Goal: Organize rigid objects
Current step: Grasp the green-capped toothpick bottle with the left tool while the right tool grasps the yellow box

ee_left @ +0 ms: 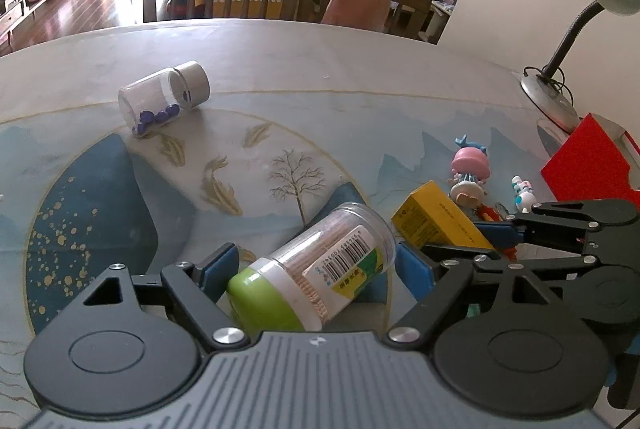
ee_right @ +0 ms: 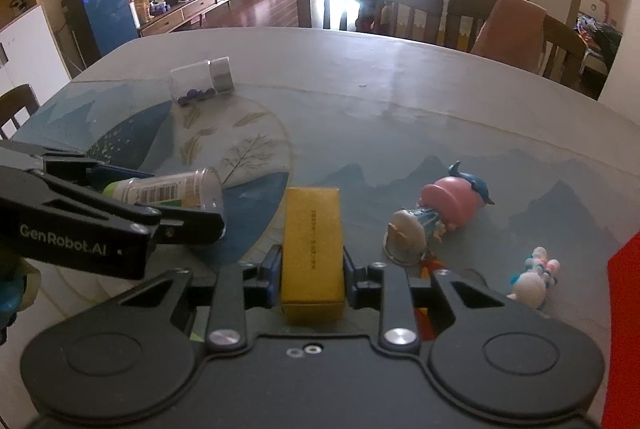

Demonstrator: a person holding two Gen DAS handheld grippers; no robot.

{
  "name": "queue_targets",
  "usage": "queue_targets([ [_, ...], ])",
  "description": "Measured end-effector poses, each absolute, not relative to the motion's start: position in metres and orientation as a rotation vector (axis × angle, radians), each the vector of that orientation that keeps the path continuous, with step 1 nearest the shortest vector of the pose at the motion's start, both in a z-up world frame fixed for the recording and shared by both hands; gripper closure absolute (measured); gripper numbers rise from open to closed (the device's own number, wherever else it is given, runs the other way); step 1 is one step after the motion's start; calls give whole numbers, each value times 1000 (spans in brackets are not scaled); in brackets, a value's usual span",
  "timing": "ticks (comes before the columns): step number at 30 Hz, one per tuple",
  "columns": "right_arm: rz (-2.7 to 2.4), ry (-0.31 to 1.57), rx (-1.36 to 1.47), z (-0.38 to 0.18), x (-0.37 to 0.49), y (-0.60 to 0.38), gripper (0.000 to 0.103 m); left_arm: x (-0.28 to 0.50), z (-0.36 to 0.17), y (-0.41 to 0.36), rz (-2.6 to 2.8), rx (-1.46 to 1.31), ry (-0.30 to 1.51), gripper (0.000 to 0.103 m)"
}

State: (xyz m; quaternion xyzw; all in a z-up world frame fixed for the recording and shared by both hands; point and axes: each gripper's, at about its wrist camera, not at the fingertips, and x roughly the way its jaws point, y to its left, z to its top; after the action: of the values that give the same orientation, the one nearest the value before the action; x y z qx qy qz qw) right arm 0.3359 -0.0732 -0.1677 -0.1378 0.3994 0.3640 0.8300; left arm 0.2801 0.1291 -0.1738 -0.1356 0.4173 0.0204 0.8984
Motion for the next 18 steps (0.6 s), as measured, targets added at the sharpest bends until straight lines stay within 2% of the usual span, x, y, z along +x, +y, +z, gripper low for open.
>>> queue_targets([
  [18,756,800,-203,-104,293,-112,75,250,-129,126,70,-351,845,18],
])
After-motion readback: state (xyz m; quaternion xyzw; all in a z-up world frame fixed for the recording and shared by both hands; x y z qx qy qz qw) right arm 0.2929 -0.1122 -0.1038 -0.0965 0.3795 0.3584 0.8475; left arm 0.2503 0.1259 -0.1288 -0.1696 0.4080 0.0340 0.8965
